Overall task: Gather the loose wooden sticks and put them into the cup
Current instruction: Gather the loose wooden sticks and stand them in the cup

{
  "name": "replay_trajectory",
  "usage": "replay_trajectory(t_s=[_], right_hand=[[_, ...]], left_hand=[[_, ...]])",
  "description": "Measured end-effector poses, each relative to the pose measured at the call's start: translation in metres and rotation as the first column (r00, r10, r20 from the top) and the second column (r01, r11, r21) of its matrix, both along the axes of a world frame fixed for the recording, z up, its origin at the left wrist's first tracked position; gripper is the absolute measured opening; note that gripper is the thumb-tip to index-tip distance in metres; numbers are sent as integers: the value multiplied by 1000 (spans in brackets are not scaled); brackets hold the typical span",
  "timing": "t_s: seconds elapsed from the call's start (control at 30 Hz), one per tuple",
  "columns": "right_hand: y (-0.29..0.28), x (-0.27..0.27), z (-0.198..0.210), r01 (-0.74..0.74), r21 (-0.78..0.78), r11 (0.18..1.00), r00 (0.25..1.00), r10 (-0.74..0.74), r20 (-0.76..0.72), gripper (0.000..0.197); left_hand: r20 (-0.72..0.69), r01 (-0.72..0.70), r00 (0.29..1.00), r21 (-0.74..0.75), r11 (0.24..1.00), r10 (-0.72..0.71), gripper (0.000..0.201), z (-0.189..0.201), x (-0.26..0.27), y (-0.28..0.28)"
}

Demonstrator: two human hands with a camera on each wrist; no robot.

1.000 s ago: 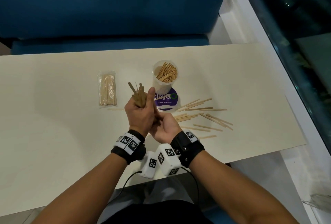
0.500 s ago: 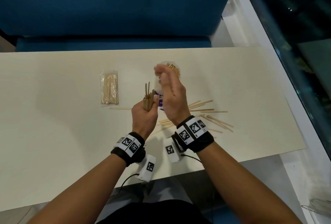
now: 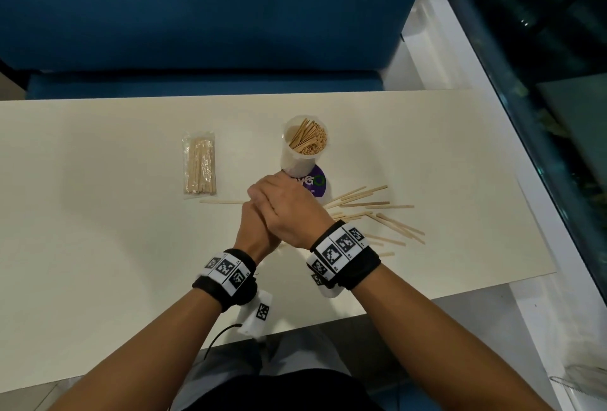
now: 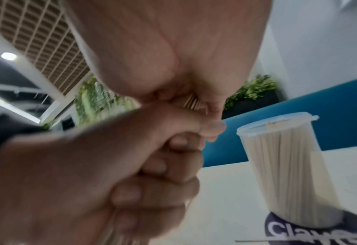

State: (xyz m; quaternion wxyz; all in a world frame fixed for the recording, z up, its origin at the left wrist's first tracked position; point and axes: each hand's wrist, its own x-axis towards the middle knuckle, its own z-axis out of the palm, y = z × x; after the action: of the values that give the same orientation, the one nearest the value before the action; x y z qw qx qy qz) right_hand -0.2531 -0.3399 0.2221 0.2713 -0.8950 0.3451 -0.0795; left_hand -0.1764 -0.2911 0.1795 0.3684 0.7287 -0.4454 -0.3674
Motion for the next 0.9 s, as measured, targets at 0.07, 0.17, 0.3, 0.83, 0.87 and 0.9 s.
replay_trajectory(t_s=[0.07, 0.17, 0.3, 0.83, 0.87, 0.9], right_hand=[[-6, -5, 0, 70, 115, 991, 992, -81, 96, 30], [-10, -13, 3, 16, 119, 993, 991, -31, 127, 19], [-21, -20, 8, 7, 197, 980, 996, -24, 84, 11], [-28, -36, 10, 200, 495, 846, 959, -272, 78, 30], [-29, -36, 11, 190, 487, 853, 965, -254, 70, 27], [-30, -37, 12, 199, 474, 858, 963, -260, 67, 23]], left_hand=[[-21, 30, 999, 3, 1000, -30, 11, -4, 9, 1], [-118, -36, 992, 99, 994, 48, 35, -11, 22, 1], [-139, 78, 989, 182, 980, -53, 27, 0, 23, 2], [123, 224, 956, 273, 935, -265, 38, 1, 36, -12], [95, 257, 952, 275, 926, -292, 37, 1, 38, -12], [71, 292, 944, 271, 917, -322, 38, 1, 39, -13]])
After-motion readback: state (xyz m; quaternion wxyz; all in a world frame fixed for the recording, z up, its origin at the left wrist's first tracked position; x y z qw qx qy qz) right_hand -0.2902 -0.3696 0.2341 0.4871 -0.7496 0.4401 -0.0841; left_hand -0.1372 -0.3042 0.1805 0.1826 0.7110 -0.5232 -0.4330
